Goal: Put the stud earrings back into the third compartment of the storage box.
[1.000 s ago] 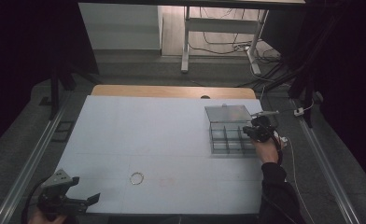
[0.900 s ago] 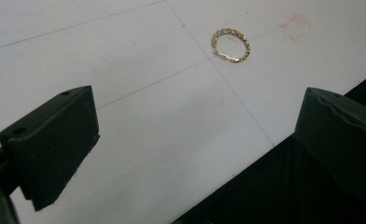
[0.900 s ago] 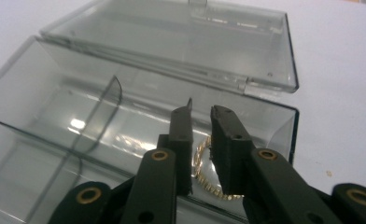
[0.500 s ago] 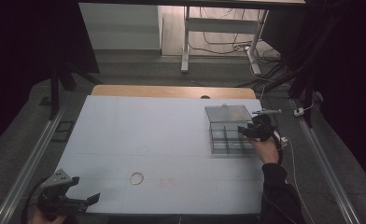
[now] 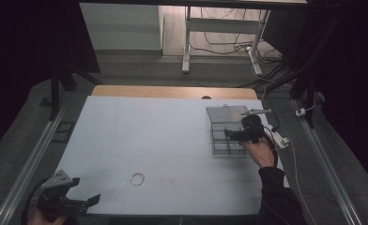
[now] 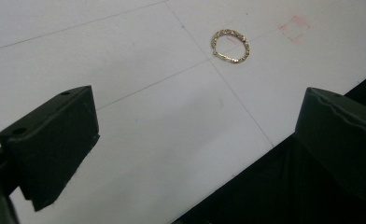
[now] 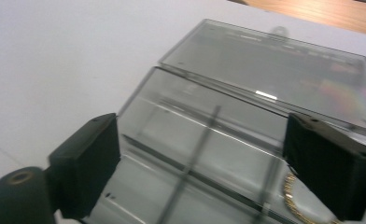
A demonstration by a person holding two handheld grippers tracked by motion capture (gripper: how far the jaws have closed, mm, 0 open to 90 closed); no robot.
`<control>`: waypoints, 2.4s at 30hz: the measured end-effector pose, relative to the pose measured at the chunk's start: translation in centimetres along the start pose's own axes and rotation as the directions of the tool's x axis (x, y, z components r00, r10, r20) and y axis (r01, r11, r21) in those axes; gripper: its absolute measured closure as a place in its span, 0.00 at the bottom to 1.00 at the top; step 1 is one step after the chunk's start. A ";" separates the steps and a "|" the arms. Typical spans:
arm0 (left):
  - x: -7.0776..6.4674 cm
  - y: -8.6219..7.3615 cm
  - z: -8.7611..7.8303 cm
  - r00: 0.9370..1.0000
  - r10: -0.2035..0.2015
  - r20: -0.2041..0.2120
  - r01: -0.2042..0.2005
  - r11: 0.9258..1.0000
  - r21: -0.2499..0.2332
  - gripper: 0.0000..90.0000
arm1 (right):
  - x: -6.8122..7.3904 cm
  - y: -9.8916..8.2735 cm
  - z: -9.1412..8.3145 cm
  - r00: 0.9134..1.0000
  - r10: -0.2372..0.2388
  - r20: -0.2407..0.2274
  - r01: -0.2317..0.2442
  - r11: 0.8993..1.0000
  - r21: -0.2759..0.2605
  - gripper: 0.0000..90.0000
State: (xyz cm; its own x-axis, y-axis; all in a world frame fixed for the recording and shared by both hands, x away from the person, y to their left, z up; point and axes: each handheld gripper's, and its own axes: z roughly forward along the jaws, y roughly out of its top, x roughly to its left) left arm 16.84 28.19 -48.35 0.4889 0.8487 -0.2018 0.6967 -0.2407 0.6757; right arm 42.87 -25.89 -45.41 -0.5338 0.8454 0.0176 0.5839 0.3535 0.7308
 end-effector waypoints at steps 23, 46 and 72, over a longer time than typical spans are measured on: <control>0.0 0.0 0.0 1.000 0.001 0.000 -0.001 1.000 0.001 0.00 | 9.8 0.9 2.0 0.942 -0.213 -0.257 0.224 0.975 0.011 0.00; 0.0 0.0 0.0 1.000 -0.001 0.000 0.001 1.000 0.003 0.00 | 21.7 0.0 5.3 0.832 -0.316 -0.456 0.355 0.935 0.000 0.00; 0.1 0.0 0.0 1.000 -0.007 0.003 0.007 1.000 -0.001 0.00 | 28.7 -1.6 10.7 0.782 -0.467 -0.413 0.534 0.844 0.056 0.25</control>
State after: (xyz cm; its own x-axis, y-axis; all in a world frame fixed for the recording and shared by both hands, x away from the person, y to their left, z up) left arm 16.87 28.29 -48.39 0.4854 0.8490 -0.2089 0.6998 -0.2340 0.6749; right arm 33.15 2.10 -53.32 -0.9428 0.3302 -0.0454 0.2420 0.7719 0.5879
